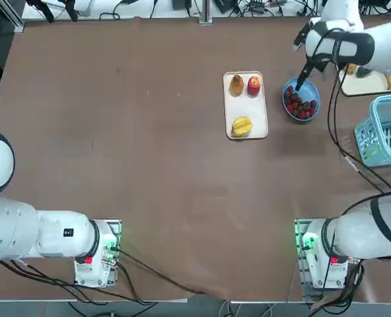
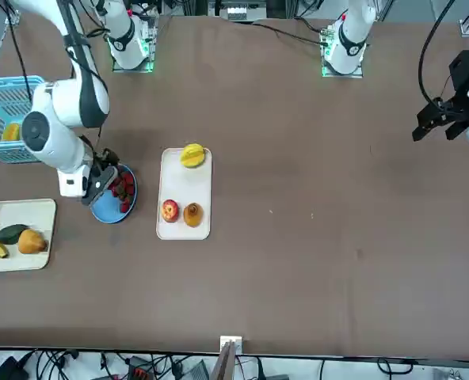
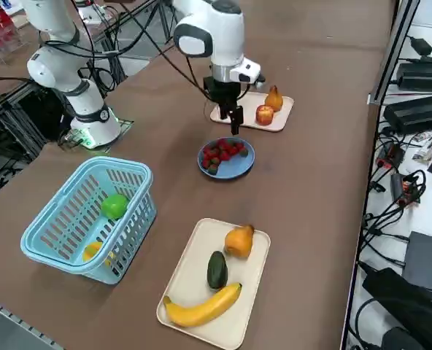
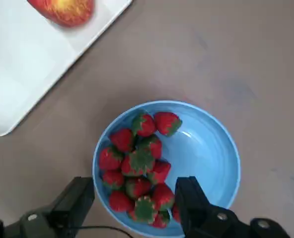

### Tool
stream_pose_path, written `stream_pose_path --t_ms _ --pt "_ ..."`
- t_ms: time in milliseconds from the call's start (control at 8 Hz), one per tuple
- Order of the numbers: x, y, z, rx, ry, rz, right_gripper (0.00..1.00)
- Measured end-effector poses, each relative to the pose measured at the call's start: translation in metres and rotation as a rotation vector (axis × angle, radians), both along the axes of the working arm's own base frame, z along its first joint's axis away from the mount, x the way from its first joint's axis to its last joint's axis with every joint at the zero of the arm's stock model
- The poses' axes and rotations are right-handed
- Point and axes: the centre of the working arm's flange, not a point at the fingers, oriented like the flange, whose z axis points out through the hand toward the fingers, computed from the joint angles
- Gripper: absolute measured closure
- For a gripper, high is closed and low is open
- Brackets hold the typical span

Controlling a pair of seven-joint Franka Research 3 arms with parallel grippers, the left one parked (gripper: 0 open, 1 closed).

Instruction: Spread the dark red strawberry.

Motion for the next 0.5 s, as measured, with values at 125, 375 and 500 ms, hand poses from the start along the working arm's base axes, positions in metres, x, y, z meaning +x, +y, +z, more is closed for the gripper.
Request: stream_pose_path --t_ms 125,375,500 --pt "-0.007 0.003 -0.012 0.001 -0.009 0.01 0.0" --pt "-0.014 0.007 -0.027 0.001 -0.008 0.025 0.05" --pt "-0.013 0.009 -0.034 0.002 -0.009 0.032 0.07"
